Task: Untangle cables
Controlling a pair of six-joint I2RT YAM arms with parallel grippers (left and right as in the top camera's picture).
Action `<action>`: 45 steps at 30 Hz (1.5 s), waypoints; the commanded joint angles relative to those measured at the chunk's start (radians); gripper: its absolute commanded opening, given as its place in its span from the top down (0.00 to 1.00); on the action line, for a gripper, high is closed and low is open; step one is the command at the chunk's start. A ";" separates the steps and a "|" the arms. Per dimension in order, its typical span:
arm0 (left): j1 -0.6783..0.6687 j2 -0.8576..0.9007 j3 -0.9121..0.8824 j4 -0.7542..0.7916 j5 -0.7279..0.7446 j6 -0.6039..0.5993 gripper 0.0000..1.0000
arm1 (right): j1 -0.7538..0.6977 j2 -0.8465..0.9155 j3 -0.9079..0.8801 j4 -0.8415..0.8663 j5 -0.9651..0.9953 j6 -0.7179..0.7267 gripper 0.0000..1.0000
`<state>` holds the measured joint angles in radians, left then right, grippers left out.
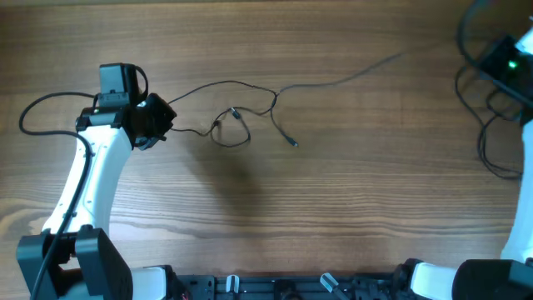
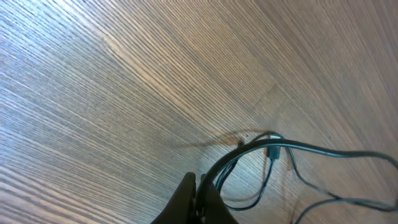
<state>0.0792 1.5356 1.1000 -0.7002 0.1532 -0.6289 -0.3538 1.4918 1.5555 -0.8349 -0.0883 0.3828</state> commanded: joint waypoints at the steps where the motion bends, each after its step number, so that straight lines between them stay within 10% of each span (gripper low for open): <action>1: 0.006 0.005 -0.002 -0.001 0.011 0.019 0.96 | -0.053 0.000 -0.009 -0.018 0.114 0.091 0.96; 12: 0.061 0.005 -0.002 -0.005 0.025 0.011 0.96 | -0.125 0.066 -0.010 -0.100 0.353 0.255 0.96; 25: 0.190 0.005 -0.002 0.001 0.080 -0.014 0.96 | -0.353 0.106 -0.010 -0.063 0.147 0.298 0.96; 37: -0.006 0.005 -0.002 0.012 0.266 0.023 0.96 | -0.360 0.105 -0.010 0.140 -0.296 -0.030 0.96; 45: -0.106 0.005 -0.002 0.010 0.247 0.024 0.96 | -0.362 0.061 -0.004 0.294 -0.172 0.025 0.96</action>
<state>-0.0029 1.5356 1.1000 -0.6922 0.3943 -0.6285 -0.7162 1.5867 1.5471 -0.5915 -0.2955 0.4133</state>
